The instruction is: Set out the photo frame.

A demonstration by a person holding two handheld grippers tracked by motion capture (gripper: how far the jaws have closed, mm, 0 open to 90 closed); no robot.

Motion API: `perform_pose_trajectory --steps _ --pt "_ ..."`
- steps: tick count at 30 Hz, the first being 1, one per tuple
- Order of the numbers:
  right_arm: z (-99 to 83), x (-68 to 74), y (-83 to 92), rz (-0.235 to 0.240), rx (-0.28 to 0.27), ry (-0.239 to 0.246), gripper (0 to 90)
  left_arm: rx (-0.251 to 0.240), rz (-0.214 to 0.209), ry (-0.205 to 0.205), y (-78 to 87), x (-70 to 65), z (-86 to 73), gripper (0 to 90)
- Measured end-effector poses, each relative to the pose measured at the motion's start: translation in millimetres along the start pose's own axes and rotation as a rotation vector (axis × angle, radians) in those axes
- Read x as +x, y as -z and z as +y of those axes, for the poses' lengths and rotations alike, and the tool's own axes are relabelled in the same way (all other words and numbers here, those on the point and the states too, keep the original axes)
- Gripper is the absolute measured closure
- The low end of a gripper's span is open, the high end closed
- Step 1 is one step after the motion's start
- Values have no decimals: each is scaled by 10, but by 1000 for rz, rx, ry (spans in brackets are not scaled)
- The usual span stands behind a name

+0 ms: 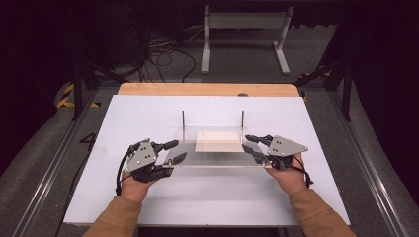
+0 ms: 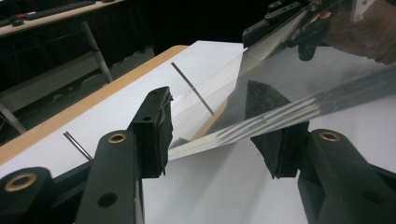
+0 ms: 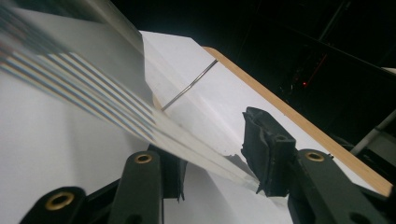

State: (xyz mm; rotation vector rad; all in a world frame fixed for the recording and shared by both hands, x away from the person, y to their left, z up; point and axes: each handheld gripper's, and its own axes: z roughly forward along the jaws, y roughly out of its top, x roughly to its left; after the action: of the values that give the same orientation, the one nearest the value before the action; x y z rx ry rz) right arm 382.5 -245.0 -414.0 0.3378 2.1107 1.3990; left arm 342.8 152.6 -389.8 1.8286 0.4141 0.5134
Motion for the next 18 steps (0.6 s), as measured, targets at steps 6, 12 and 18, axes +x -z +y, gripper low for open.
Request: perform_pose_trajectory --steps 6,12,18 --pt "7 -16 -1 -3 -6 -8 598 -11 12 -5 -5 10 19 501" --pt "59 -15 -9 -51 -3 19 608 -27 102 -79 -4 -39 86 536" --pt "96 -24 6 -63 -4 6 616 -60 124 -70 4 -33 127 543"
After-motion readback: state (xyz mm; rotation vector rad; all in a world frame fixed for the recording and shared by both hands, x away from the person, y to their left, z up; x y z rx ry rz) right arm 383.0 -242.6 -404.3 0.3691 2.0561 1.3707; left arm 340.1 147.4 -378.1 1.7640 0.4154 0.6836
